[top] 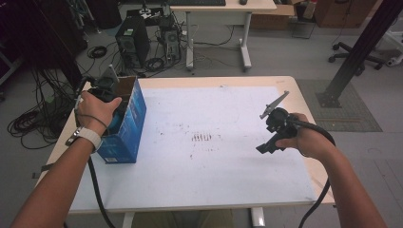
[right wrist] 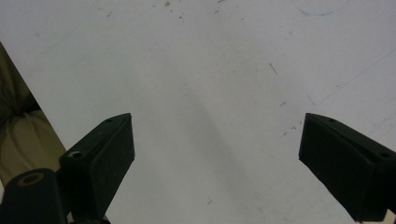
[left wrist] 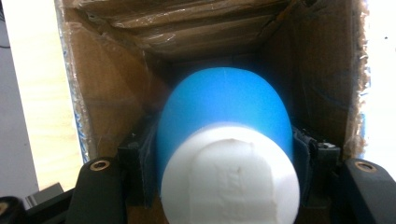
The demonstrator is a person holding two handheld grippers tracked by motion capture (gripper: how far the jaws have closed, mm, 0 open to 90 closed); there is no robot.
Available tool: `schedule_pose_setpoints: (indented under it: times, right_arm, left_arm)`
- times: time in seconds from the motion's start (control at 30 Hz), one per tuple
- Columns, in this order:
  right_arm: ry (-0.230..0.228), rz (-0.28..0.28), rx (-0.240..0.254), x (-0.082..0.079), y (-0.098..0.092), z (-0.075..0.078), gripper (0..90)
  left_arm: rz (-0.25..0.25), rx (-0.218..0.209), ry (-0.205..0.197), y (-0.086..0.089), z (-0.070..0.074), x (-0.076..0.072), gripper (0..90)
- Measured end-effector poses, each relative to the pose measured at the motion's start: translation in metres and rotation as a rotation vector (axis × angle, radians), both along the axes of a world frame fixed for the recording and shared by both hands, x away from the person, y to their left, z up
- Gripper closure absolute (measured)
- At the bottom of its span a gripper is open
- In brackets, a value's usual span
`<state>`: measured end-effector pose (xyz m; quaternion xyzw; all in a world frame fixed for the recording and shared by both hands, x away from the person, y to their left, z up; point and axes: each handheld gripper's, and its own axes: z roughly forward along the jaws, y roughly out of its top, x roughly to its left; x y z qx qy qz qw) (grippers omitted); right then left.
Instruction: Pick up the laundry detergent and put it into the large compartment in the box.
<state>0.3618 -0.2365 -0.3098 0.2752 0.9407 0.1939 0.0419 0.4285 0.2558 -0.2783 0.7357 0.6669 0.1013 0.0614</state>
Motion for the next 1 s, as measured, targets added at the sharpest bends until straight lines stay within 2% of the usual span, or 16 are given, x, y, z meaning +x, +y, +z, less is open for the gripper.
schedule_pose_setpoints:
  times: [0.1, 0.37, 0.7, 1.0]
  right_arm:
    - [0.003, -0.002, -0.002, 0.0004, -0.0001, -0.0009, 10.7]
    - [0.008, 0.003, -0.003, 0.0012, 0.0024, -0.003, 10.7]
    - [0.008, 0.004, -0.004, 0.0015, 0.0036, -0.0031, 10.7]
    - [0.009, 0.004, -0.005, 0.0007, 0.0038, -0.003, 10.7]
  left_arm:
    - [0.004, -0.009, 0.012, 0.0016, -0.0008, 0.0008, 35.1]
    - [0.003, -0.02, 0.005, 0.005, -0.0012, 0.0005, 34.4]
    - [0.0, -0.014, -0.001, 0.0061, -0.001, -0.0001, 32.6]
    - [-0.002, -0.009, 0.0, 0.0058, -0.001, -0.0006, 26.4]
